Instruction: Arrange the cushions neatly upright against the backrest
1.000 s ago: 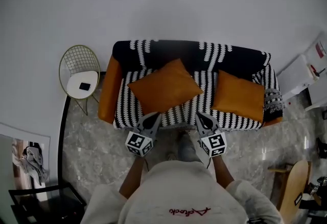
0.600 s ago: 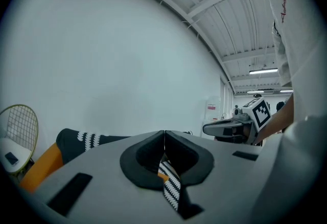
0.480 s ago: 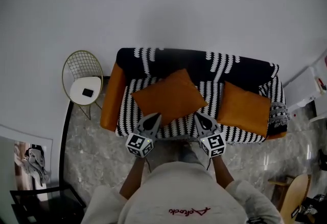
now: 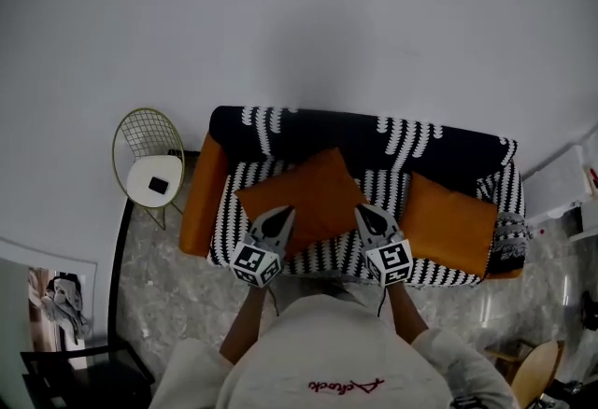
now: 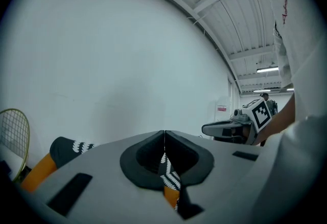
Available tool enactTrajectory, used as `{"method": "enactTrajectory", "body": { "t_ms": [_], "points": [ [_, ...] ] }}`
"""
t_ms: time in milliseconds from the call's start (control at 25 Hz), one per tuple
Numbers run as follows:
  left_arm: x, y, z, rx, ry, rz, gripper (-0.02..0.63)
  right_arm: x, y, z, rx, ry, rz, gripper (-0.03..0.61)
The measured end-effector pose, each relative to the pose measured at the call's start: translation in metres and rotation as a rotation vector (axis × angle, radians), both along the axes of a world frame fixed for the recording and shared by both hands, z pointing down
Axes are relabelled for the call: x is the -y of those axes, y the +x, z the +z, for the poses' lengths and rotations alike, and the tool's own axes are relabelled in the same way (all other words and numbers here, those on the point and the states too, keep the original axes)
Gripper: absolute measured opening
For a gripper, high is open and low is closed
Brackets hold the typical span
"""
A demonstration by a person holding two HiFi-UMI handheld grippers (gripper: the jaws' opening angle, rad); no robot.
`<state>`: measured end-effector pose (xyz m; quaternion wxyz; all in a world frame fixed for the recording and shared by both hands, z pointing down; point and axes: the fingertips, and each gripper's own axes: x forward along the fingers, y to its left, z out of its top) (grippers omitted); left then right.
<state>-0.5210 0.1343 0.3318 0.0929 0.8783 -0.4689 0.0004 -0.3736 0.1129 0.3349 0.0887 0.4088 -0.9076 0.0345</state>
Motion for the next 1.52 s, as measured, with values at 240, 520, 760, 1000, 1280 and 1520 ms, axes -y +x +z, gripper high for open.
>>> {"method": "enactTrajectory", "body": {
  "t_ms": [240, 520, 760, 1000, 1280, 1520],
  "points": [
    [0.046, 0.013, 0.006, 0.008, -0.021, -0.032, 0.029, 0.050, 0.013, 0.004, 0.014, -0.018, -0.029, 0.028],
    [0.081, 0.010, 0.021, 0.019, -0.064, -0.079, 0.029, 0.097, 0.014, 0.021, 0.020, -0.059, -0.068, 0.028],
    [0.093, -0.008, 0.046, 0.019, -0.135, -0.118, 0.029, 0.119, 0.015, 0.050, 0.004, -0.124, -0.066, 0.029],
    [0.099, -0.037, 0.083, 0.007, -0.218, -0.150, 0.029, 0.133, 0.008, 0.090, -0.034, -0.208, -0.057, 0.029],
    [0.103, -0.064, 0.133, -0.005, -0.314, -0.159, 0.029, 0.134, 0.001, 0.136, -0.090, -0.299, -0.045, 0.029],
    [0.096, -0.082, 0.167, -0.018, -0.365, -0.189, 0.029, 0.128, -0.003, 0.173, -0.120, -0.362, -0.053, 0.028]
  ]
}}
